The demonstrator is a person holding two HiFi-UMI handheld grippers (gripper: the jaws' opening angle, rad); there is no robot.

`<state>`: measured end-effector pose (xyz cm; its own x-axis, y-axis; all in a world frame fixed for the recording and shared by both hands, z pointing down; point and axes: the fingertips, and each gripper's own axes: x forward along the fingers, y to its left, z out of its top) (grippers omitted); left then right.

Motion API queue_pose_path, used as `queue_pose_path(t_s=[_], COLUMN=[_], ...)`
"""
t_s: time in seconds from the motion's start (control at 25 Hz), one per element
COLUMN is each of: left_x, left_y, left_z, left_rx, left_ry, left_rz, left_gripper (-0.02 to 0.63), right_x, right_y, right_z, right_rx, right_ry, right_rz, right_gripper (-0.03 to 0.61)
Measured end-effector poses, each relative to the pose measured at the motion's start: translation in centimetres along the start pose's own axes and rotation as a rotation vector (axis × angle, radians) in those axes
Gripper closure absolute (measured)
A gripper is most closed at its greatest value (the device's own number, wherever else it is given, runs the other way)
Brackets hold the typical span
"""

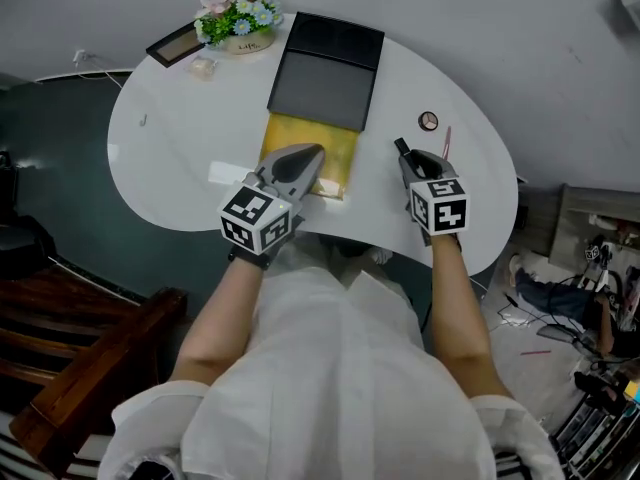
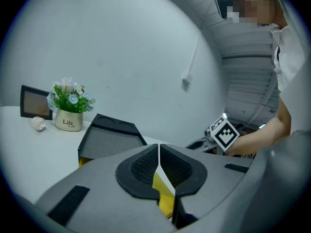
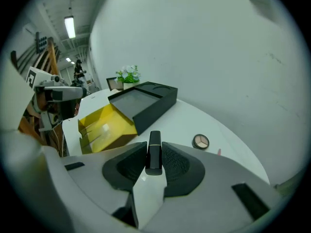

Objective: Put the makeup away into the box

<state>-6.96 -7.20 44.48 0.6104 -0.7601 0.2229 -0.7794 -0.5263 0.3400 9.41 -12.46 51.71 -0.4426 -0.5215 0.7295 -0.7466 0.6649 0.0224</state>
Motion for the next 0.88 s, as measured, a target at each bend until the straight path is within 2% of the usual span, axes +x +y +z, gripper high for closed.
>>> queue_pose_path(t_s=[0.2,0.4,0.72,0.88], left_x=[-1.8,-3.5,-6.2,-7.2], left_y=[1.9,3.5,6.1,7.4], left_z=[0.3,0.5,0.4,0.3], left_rx=[-0.005,-0.007,-0.02,-0.031], left_ry=[-0.021,-0.031,-0.041,-0.042], left_rz=[0.047,0.088,0.154,0.181], left_gripper=[0.592,0.592,0.594,0.592], right_x=[1.0,3.2,8.3,10.5], right_y=[4.6,9.6,16.4,18.2], right_z=[4.1,6.5,7.1,6.7], right_rx=[-0.095,-0.205,-0.358,-0.421], right_ry=[-0.054,-0.05,0.032,0.078], right_rz=[0.105,0.209,0.342,0.374], right_gripper=[0.485,0.485,0.485,0.485])
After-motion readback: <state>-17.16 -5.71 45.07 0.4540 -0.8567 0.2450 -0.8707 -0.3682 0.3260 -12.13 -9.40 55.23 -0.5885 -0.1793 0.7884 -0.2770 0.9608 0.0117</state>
